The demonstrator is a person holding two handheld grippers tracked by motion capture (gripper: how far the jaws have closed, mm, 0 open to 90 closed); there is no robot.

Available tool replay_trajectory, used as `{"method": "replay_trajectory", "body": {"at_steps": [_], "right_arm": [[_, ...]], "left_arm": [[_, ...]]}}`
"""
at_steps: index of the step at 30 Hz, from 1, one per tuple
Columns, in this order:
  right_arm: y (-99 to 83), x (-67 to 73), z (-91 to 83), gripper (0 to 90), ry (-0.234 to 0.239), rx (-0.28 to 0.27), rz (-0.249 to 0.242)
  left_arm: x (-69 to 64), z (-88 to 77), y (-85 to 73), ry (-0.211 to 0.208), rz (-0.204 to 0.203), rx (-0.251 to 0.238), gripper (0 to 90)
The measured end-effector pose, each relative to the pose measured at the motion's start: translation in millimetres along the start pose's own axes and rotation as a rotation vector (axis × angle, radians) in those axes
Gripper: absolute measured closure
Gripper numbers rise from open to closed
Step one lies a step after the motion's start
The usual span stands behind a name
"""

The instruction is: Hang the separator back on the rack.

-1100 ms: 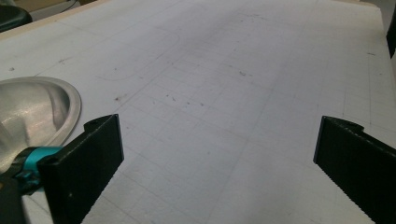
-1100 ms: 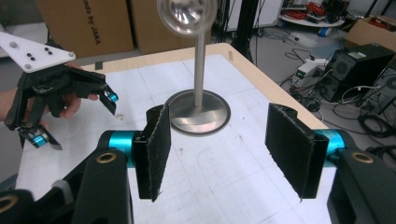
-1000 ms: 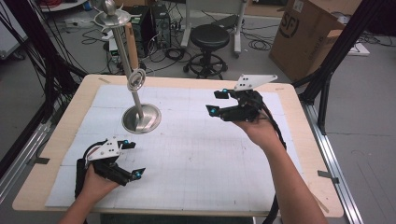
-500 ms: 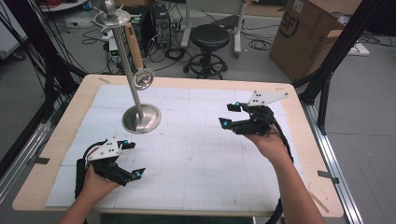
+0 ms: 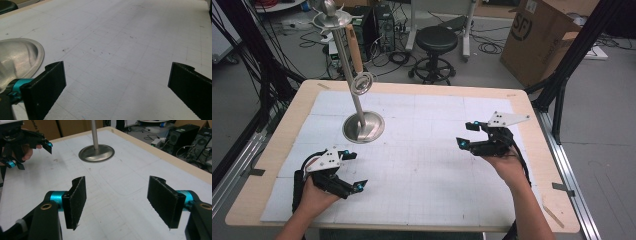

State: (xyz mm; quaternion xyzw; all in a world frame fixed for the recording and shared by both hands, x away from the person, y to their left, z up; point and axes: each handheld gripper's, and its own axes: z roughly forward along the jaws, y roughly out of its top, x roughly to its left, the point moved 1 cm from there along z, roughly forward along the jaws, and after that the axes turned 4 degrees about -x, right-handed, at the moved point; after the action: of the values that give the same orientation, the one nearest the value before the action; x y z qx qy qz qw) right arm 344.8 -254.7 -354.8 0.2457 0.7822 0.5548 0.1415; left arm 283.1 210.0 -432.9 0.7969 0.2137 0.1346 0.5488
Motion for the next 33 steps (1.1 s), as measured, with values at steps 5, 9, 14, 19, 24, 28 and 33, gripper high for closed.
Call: {"method": "replay_trajectory", "body": {"at_steps": [5,9,14,19,24,28,33], "right_arm": [[-16.9,1.3,-0.6,29.5,0.001,0.004,0.008],[-30.1,-0.3,-1.6,28.5,-0.002,0.004,0.025],[-34.4,-2.7,-1.0,24.1,0.003,0.026,0.037],[-34.6,0.0,1.1,20.7,0.018,0.036,0.046],[-35.7,1.9,2.2,18.8,0.028,0.054,0.045],[-35.0,1.1,0.3,18.6,0.028,0.037,0.050],[-36.6,-4.3,-0.4,18.6,0.013,0.031,0.060]], "left_arm": [[0.0,-0.5,0.3,0.001,0.004,-0.003,2.1],[-0.3,-0.7,0.3,0.004,0.004,-0.006,2.1],[0.0,-0.7,0.6,0.006,0.014,-0.016,2.1],[0.5,-1.6,1.0,0.007,0.014,-0.027,2.1],[1.0,-3.7,1.7,0.014,0.008,-0.037,2.1],[1.4,-7.1,1.3,0.023,0.006,-0.039,2.1],[4.9,-9.6,0.8,0.029,-0.009,-0.050,2.1]]}}
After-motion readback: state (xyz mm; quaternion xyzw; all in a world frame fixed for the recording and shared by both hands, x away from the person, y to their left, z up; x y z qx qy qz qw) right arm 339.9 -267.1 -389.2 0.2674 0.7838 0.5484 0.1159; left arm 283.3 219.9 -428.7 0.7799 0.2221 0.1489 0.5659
